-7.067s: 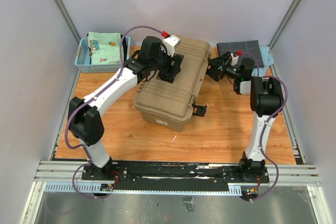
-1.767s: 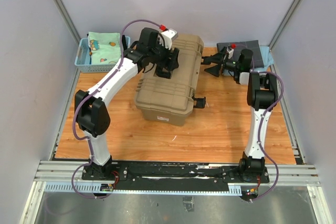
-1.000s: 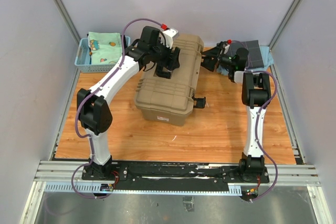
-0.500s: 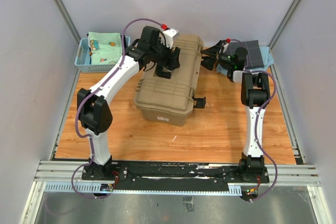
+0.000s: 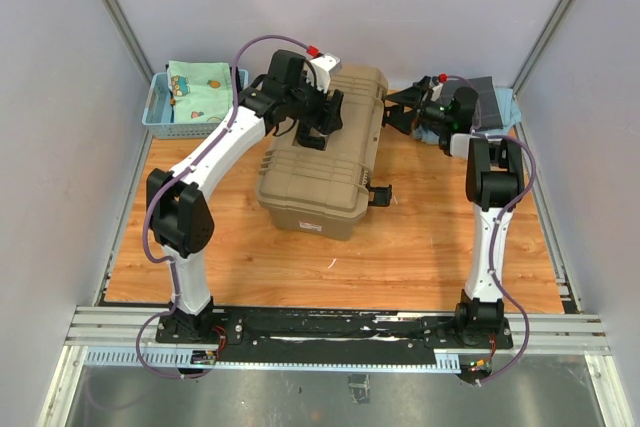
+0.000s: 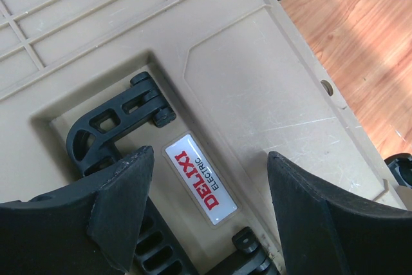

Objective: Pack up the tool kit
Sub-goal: Close the toolbox at the center of the board.

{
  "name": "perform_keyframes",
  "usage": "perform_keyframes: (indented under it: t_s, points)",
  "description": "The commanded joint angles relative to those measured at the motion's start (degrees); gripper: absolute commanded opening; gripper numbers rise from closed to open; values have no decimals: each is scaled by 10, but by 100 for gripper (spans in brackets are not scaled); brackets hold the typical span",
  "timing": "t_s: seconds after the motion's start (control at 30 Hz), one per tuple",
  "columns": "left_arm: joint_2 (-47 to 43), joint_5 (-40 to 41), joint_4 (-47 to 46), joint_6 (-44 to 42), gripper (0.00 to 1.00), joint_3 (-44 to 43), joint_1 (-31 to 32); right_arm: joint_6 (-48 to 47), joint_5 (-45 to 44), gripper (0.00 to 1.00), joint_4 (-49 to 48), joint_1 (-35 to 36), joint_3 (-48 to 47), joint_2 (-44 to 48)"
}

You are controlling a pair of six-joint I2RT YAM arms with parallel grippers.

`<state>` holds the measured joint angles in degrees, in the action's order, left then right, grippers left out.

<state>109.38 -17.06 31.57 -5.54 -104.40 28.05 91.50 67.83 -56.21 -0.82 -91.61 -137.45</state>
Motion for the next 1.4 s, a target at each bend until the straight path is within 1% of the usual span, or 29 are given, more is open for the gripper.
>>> perform_keyframes:
  t_s: [0.0, 0.4, 0.8, 0.93, 1.0, 1.17, 1.33, 1.37]
  points:
    - [65, 46, 181, -39, 75, 55, 13, -31, 24, 99, 2, 2, 11, 81]
    - [67, 44, 183, -44, 75, 53, 17, -83, 33, 98, 77, -4, 14, 120]
    - [72, 39, 183, -44, 75, 49, 19, -86, 35, 99, 83, -6, 17, 132]
    - [72, 36, 183, -42, 75, 49, 19, -96, 32, 99, 103, -6, 18, 135]
    - [72, 35, 183, -41, 75, 48, 19, -126, 29, 99, 145, -6, 17, 141]
    - [70, 34, 183, -40, 75, 48, 20, -282, 16, 99, 356, -3, -13, 154]
    - [67, 33, 183, -39, 75, 53, 21, -369, -5, 99, 507, 2, -59, 147]
    - [66, 32, 183, -38, 75, 53, 21, -373, -8, 99, 514, 3, -65, 145]
